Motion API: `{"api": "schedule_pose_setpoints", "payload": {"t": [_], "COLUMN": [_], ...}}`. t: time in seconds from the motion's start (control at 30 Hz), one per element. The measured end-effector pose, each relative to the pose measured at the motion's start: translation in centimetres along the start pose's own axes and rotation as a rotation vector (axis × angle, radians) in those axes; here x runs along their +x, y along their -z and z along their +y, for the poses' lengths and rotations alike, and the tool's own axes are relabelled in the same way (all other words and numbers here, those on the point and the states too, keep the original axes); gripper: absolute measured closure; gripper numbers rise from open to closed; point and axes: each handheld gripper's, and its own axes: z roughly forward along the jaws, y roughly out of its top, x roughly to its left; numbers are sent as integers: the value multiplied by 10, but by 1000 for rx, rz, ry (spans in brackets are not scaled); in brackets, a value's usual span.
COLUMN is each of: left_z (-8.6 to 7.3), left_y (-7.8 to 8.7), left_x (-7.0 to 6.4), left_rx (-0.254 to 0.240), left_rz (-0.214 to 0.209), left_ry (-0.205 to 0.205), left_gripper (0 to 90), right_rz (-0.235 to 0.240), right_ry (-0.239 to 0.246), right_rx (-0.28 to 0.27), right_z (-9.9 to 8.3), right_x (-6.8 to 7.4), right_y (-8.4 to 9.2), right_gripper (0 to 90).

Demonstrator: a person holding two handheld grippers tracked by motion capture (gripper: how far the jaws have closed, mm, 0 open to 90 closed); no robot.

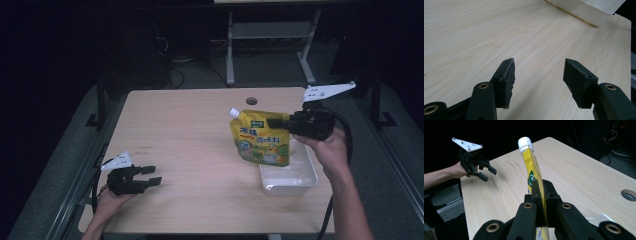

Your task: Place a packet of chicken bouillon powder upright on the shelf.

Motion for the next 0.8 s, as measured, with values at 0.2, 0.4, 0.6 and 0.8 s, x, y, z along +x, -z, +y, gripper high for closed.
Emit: {"api": "schedule_pose_setpoints", "payload": {"t": [0.2,0.4,0.6,0.8], "left_z": [0,-1,-1,-1], "left_y": [0,-3,-3,-3], "left_x": [0,-1,0,0], "left_rx": [2,15,17,25], "left_rz": [10,12,15,1], "left_ry": [5,0,0,-2], "left_gripper": [400,393,385,393], "right_rz": [-5,-19,-36,-49], "right_ry": [-4,-18,-24,-47], "right_rx": [-6,-13,-9,-16], "right_z": [-6,-18,-28,-38], "right_x": [1,-1,-4,-8], "right_y": [9,25,34,44], "right_gripper": [891,892,891,891]}}
